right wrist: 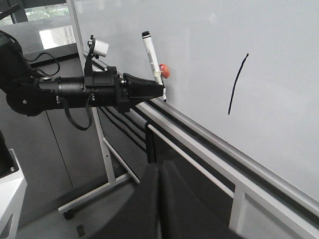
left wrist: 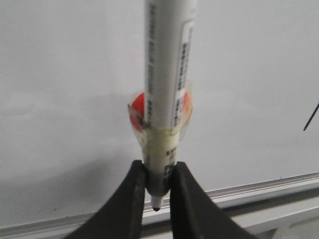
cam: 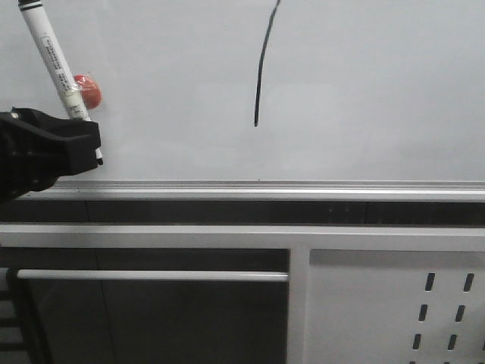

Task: Write number 1 on whiteboard

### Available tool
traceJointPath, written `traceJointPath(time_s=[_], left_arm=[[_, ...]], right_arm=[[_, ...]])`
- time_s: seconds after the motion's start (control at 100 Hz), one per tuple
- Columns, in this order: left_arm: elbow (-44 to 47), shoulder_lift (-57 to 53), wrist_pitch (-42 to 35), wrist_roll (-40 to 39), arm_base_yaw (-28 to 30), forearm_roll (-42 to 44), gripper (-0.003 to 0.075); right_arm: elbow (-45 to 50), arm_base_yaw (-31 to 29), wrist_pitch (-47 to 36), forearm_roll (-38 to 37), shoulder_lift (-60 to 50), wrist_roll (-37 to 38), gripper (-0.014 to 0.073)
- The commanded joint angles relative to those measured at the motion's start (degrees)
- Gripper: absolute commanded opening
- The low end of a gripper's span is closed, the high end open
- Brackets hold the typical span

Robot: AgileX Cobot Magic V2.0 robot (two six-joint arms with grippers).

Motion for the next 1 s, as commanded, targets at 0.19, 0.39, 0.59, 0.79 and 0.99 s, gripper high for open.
traceJointPath(time_s=[0.19,0.39,0.59,0.79,0.99], left_arm=[[-0.2,-1.9,-2.2,-1.3,-0.2,0.9,-0.0018],[-0.2,-1.9,1.3,-1.3,-0.2,0.8,-0.0018],[-0.9,-1.9,-0.4,-1.4,-0.2,0.7,-0.0018],[-2.3,-2.3,2.6,-4.4,-0.2,1.5,-0.0018],[-3.7,-6.9,9.7,0.1,-0.2,1.1,-0.0018]], right_arm=[[-1.2,-0.1,-4.1,-0.7,0.6,-0.2,-0.0079],[-1.2,-0.1,-4.1,-0.7,0.6,-0.2,-0.0079],[-1.2,-0.1,-4.1,-0.7,0.6,-0.2,-0.0079],[-1.2,-0.1,-4.1,-0.7,0.6,-0.2,-0.0079],[-1.2,-0.1,-4.1,-0.7,0.6,-0.2,-0.0079]])
